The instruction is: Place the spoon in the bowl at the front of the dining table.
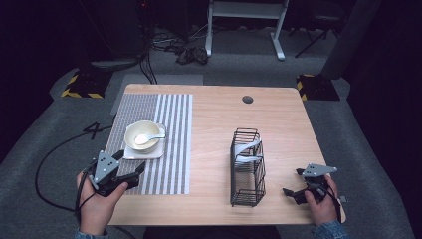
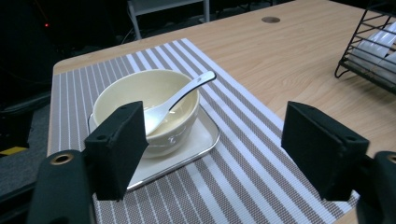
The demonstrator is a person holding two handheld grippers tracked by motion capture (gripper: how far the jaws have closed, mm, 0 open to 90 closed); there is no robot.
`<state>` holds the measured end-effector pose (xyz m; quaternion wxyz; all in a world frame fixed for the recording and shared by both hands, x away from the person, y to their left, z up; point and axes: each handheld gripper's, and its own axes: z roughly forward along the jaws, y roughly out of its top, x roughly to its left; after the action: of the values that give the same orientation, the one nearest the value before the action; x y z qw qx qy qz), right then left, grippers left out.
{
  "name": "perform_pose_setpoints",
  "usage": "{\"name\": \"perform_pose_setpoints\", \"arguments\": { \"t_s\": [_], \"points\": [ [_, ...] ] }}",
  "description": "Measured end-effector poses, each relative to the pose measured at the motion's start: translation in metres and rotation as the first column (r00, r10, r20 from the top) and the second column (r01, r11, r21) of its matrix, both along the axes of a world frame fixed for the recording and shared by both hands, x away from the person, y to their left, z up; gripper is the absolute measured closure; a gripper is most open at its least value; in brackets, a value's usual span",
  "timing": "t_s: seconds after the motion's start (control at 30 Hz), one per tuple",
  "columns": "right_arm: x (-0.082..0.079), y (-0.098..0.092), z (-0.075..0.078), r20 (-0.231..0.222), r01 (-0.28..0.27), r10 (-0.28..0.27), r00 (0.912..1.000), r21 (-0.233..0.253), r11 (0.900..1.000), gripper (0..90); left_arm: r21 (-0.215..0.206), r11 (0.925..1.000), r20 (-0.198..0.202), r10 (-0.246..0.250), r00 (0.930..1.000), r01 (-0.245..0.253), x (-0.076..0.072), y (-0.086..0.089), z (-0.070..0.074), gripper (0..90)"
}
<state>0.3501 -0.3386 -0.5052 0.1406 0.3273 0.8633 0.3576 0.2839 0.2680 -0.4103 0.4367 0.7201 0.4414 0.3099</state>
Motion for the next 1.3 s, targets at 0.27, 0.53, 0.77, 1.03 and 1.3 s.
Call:
{"name": "perform_pose_setpoints", "arguments": {
  "t_s": [0.27, 0.53, 0.77, 1.03, 1.3],
  "points": [
    [0.000, 0.000, 0.000, 0.000, -0.001, 0.001, 1.0000, 0.001, 1.000, 0.4, 0.004, 0.9999, -0.042, 0.015, 0.9990, -0.014, -0.004, 0.008, -0.009, 16.3],
    [0.000, 0.000, 0.000, 0.000, 0.000, 0.000, 1.0000, 0.000, 1.000, 0.4, 0.005, 0.9989, -0.106, 0.048, 0.9932, -0.047, -0.008, 0.017, -0.024, 16.0],
    [0.000, 0.000, 0.000, 0.001, 0.000, 0.000, 1.0000, 0.000, 1.000, 0.4, 0.015, 0.9986, -0.162, 0.052, 0.9854, -0.050, -0.011, 0.023, -0.037, 15.9],
    [0.000, 0.000, 0.000, 0.000, 0.000, 0.000, 1.0000, 0.000, 1.000, 0.4, 0.053, 0.9977, -0.208, 0.052, 0.9767, -0.042, -0.013, 0.027, -0.052, 16.0],
    [0.000, 0.000, 0.000, 0.000, 0.000, 0.000, 1.0000, 0.000, 1.000, 0.4, 0.073, 0.9964, -0.229, 0.059, 0.9716, -0.043, -0.015, 0.032, -0.067, 16.0]
  ]
}}
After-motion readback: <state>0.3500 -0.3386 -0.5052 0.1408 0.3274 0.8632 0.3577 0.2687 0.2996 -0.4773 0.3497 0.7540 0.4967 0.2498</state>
